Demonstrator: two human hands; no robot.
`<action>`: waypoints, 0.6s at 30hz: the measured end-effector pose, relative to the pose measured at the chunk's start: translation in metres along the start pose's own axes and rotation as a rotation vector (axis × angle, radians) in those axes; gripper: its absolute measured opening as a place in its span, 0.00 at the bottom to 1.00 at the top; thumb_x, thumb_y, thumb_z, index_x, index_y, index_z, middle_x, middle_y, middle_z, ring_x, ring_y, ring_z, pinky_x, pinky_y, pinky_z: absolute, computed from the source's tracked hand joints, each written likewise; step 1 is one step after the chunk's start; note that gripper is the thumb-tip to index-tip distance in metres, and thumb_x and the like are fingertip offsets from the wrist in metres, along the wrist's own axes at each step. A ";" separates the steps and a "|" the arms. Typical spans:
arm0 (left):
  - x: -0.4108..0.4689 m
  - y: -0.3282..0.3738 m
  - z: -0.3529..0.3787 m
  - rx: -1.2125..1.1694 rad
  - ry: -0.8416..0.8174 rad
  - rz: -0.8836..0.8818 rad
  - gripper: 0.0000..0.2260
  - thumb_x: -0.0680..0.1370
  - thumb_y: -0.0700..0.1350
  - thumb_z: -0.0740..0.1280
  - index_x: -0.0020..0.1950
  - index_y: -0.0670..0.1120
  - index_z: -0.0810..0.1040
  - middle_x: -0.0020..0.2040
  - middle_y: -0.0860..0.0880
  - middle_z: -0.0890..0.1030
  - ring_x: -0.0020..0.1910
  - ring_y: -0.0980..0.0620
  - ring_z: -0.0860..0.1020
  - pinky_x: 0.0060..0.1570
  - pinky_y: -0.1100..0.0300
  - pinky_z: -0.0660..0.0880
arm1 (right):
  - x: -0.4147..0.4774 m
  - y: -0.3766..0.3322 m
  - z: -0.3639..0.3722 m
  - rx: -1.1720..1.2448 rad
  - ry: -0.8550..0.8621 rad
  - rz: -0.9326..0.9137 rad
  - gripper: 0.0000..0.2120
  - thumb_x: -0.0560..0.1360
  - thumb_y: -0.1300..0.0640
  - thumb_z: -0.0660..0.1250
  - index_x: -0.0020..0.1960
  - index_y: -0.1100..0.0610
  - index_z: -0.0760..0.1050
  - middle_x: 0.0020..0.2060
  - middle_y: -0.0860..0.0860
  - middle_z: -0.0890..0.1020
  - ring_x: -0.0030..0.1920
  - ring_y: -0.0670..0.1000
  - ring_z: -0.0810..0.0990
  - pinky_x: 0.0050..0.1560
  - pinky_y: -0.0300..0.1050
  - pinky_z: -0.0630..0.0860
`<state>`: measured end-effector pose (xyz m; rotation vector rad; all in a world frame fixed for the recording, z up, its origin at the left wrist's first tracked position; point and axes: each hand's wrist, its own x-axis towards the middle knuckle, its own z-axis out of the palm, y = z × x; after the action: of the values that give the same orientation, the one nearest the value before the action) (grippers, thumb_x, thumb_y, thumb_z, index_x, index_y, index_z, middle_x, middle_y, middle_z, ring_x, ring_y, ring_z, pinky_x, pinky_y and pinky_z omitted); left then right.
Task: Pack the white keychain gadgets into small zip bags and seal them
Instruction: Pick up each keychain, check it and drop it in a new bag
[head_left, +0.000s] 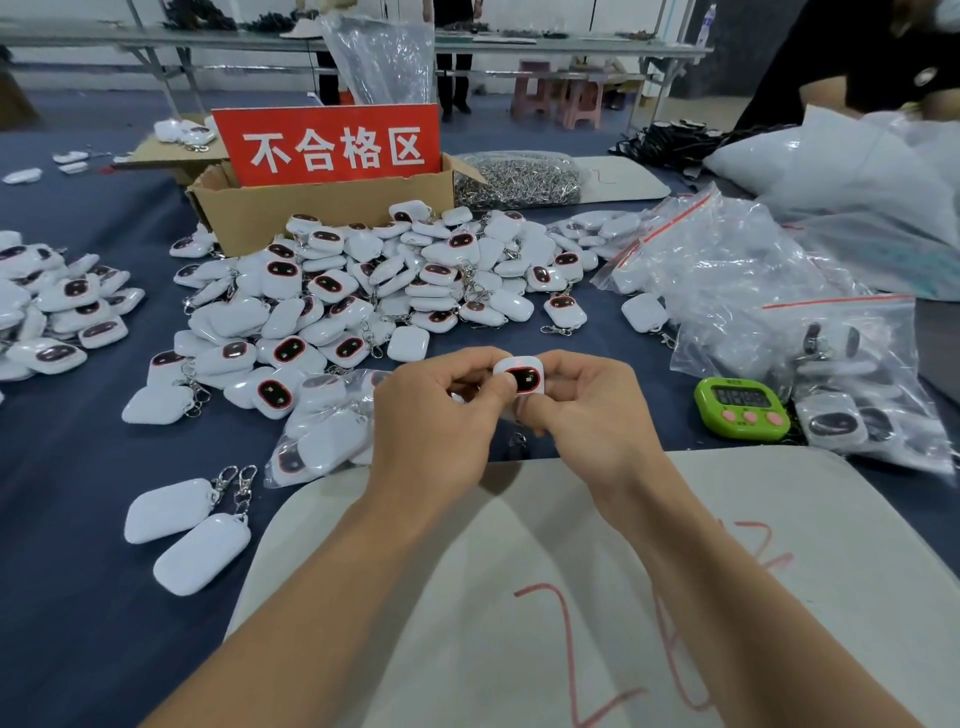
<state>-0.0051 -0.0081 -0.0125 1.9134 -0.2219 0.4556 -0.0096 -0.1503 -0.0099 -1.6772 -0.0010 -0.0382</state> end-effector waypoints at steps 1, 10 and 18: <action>0.000 0.000 0.000 0.003 0.007 -0.002 0.14 0.74 0.49 0.71 0.43 0.72 0.82 0.39 0.67 0.84 0.41 0.63 0.82 0.42 0.69 0.75 | 0.000 0.000 0.000 -0.004 -0.002 0.000 0.09 0.70 0.64 0.73 0.48 0.54 0.85 0.36 0.49 0.88 0.34 0.42 0.83 0.40 0.34 0.74; -0.005 -0.001 0.000 0.151 0.111 -0.064 0.04 0.74 0.52 0.76 0.47 0.61 0.85 0.38 0.67 0.83 0.40 0.62 0.81 0.44 0.62 0.76 | 0.003 -0.003 -0.006 0.038 0.185 -0.110 0.11 0.71 0.67 0.75 0.43 0.51 0.86 0.39 0.51 0.88 0.41 0.50 0.86 0.46 0.46 0.81; -0.007 -0.003 -0.001 0.243 0.086 -0.025 0.09 0.72 0.47 0.78 0.49 0.59 0.86 0.38 0.64 0.82 0.45 0.61 0.78 0.45 0.66 0.72 | 0.006 0.000 -0.004 -0.148 0.276 -0.204 0.16 0.71 0.60 0.78 0.40 0.36 0.86 0.40 0.42 0.87 0.49 0.52 0.84 0.49 0.40 0.75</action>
<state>-0.0103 -0.0068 -0.0174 2.1256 -0.0893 0.5676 -0.0037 -0.1548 -0.0093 -1.8026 0.0399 -0.4328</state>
